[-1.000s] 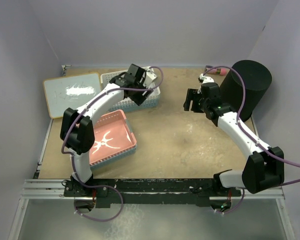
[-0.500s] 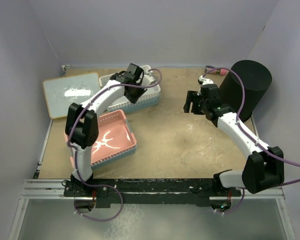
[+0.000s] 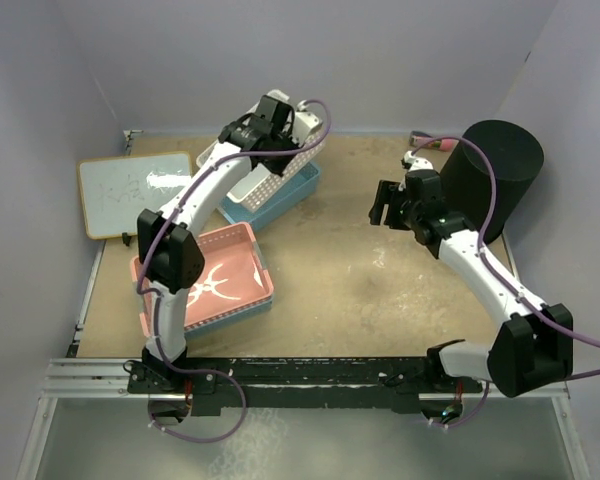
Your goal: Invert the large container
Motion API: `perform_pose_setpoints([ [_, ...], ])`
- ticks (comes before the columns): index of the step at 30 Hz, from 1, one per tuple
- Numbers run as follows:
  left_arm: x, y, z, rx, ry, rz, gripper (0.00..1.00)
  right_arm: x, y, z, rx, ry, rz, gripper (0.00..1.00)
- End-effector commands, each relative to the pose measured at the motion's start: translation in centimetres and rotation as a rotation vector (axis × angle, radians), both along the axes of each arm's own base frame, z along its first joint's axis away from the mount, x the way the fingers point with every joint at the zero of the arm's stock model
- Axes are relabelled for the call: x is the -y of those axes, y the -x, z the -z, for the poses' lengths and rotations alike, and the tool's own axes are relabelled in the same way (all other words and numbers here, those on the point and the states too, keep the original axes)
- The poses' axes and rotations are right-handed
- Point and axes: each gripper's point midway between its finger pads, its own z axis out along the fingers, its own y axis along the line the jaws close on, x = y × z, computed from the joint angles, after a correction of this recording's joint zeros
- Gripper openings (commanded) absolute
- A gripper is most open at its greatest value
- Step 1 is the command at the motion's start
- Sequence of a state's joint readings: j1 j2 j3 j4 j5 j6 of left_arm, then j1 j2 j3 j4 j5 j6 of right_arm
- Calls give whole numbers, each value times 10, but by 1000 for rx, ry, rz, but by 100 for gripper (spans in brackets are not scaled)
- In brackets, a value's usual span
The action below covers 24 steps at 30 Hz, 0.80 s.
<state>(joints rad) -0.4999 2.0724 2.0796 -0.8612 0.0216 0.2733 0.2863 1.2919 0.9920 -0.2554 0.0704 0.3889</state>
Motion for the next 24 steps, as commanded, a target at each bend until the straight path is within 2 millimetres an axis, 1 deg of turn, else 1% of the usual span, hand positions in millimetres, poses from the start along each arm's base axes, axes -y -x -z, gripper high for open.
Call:
perform_pose_setpoints([
  [1,38,-9,-75,162,151,-14,0,8,6,-14,32,-18,60,75],
  [4,57,-3,-114,188,320,-56,0,21,8,-27,74,-1,122,75],
  [7,69,7,-153,201,487,-79,0,34,12,-47,130,14,181,75],
  [10,94,32,-186,124,719,-30,0,50,15,-77,209,35,253,75],
  [11,104,40,-194,91,797,-6,0,58,18,-86,235,50,286,75],
  [13,120,56,-212,24,960,26,0,76,23,-112,302,83,364,75],
  [15,132,66,-227,-47,1119,44,0,96,32,-136,372,118,446,77],
  [18,154,89,-246,-193,1345,126,0,121,49,-172,477,167,539,77],
  [21,174,108,-247,-322,1483,185,0,140,68,-200,557,195,611,77],
  [24,184,113,-240,-446,1610,214,0,150,79,-215,602,223,638,77],
])
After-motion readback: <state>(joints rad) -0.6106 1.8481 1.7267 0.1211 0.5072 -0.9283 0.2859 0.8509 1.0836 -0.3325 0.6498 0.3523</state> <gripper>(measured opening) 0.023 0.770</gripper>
